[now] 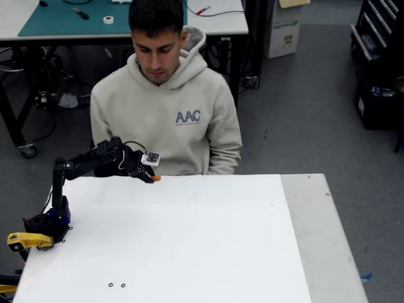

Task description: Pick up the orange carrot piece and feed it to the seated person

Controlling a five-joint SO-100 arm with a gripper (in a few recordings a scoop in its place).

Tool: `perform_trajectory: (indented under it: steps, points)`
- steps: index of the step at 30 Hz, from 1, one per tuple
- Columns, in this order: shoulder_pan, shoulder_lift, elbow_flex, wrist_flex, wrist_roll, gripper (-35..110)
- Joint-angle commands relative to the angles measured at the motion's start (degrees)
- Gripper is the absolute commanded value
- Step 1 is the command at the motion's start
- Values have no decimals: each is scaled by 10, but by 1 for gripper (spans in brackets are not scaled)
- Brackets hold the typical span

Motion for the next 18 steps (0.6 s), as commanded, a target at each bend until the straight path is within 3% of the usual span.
perform_trajectory:
  steps: [1, 12, 18]
  points:
    - [-33, 44, -87, 31, 62, -1]
    - [-98, 45, -171, 30, 244, -1]
    - [-129, 45, -172, -29, 356, -1]
